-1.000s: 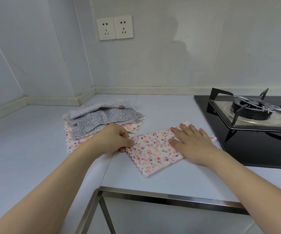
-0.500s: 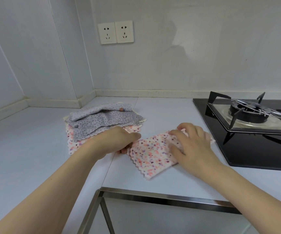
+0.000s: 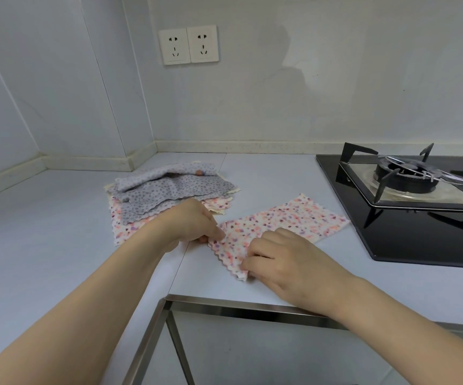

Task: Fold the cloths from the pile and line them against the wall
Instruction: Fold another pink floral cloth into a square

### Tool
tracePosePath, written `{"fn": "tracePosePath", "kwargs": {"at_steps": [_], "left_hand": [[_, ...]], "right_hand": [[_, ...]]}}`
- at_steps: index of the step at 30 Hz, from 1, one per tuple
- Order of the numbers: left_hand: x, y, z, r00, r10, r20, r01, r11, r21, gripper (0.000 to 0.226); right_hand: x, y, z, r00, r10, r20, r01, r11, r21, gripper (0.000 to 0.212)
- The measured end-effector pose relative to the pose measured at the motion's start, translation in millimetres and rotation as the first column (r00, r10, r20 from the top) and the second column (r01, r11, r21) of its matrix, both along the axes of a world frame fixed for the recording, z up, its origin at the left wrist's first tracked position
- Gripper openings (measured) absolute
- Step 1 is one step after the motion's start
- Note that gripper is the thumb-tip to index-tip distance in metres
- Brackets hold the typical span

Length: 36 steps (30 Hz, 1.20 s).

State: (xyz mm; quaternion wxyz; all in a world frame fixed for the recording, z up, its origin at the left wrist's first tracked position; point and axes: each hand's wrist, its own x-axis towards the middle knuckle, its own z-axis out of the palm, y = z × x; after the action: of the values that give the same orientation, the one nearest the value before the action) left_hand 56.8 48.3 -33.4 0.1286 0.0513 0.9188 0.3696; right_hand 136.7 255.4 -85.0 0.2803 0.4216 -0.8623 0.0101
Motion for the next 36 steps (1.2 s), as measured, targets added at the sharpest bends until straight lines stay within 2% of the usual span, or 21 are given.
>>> {"fn": "tracePosePath", "kwargs": {"at_steps": [7,11,14,19,23,25,28,30,32,34,36], "left_hand": [[2.2,0.1,4.7,0.995,0.015,0.098,-0.021,0.998,0.062,0.024],[5.8,2.5,5.3,0.989,-0.051,0.137,0.044,0.998,0.048,0.033],[5.6,4.7,3.1,0.991,-0.052,0.120,0.053,0.999,-0.004,0.029],[5.6,7.1,1.7,0.999,0.032,0.039,-0.033,0.999,0.028,0.033],[3.9,3.9,-2.2,1.000,-0.015,-0.011,0.015,1.000,0.001,0.033],[2.3,1.5,-4.0,0.999,-0.038,-0.030,0.037,0.999,-0.029,0.032],[1.9,0.5,-4.1,0.996,-0.055,-0.065,0.051,0.996,-0.068,0.028],[3.0,1.5,-4.1,0.994,-0.057,-0.094,0.048,0.994,-0.098,0.027],[4.6,3.0,-4.9,0.989,-0.059,-0.136,0.039,0.989,-0.144,0.027],[5.7,3.8,-7.3,0.978,-0.070,-0.198,0.030,0.980,-0.197,0.027],[5.6,4.6,-10.4,0.962,-0.093,-0.258,0.025,0.966,-0.256,0.027]], "right_hand": [[4.3,2.7,-3.2,0.995,-0.025,-0.092,0.031,0.998,0.058,0.013],[5.8,1.4,-0.6,0.995,-0.027,-0.096,0.031,0.998,0.047,0.010],[7.4,0.8,2.1,0.994,0.004,-0.106,0.003,0.998,0.062,0.011],[10.3,3.3,3.7,0.995,0.000,-0.104,0.011,0.994,0.106,0.013],[12.5,4.9,3.0,0.998,-0.027,-0.051,0.033,0.990,0.134,0.018],[13.9,3.8,3.3,0.999,-0.040,0.021,0.038,0.995,0.088,0.019],[10.3,1.5,10.3,0.979,-0.067,0.194,0.096,0.985,-0.143,0.026],[-2.3,2.4,20.0,0.921,-0.162,0.355,0.262,0.931,-0.255,0.037],[-19.1,7.4,24.8,0.818,-0.292,0.496,0.453,0.858,-0.241,0.044],[-33.8,15.4,20.8,0.697,-0.369,0.614,0.569,0.806,-0.161,0.050],[-43.0,25.9,10.1,0.560,-0.486,0.671,0.623,0.781,0.045,0.056]]}}
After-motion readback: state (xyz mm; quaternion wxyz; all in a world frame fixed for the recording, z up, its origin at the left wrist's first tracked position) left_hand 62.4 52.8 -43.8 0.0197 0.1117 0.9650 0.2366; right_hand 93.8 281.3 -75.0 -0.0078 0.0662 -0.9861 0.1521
